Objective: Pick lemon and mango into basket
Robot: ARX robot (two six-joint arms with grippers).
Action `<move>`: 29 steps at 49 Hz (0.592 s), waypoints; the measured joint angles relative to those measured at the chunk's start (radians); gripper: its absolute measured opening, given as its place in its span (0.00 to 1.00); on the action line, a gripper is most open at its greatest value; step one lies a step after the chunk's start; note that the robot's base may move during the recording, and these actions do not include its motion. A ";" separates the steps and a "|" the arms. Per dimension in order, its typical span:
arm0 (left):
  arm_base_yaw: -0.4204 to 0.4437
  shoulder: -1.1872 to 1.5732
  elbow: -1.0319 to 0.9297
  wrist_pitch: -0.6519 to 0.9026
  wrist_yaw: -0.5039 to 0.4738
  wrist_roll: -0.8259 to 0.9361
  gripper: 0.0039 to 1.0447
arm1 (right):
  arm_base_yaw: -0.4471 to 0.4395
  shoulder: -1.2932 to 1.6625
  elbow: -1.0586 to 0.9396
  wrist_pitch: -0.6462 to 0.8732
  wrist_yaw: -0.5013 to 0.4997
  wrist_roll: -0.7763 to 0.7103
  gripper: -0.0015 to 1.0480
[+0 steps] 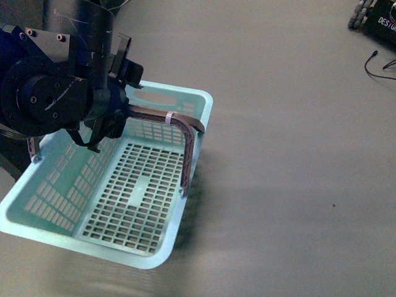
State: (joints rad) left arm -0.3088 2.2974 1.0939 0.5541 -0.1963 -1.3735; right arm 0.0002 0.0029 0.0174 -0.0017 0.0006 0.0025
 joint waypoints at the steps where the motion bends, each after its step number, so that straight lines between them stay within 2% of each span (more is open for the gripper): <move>1: 0.001 0.000 0.000 -0.002 0.002 -0.009 0.44 | 0.000 0.000 0.000 0.000 0.000 0.000 0.92; 7: 0.001 -0.012 0.000 -0.026 0.005 -0.033 0.29 | 0.000 0.000 0.000 0.000 0.000 0.000 0.92; 20: -0.003 -0.140 -0.142 -0.037 0.026 -0.028 0.29 | 0.000 0.000 0.000 0.000 0.000 0.000 0.92; 29: 0.004 -0.402 -0.313 -0.035 0.065 -0.085 0.29 | 0.000 0.000 0.000 0.000 0.000 0.000 0.92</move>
State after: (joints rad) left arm -0.3050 1.8954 0.7807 0.5194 -0.1310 -1.4582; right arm 0.0002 0.0029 0.0174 -0.0017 0.0006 0.0025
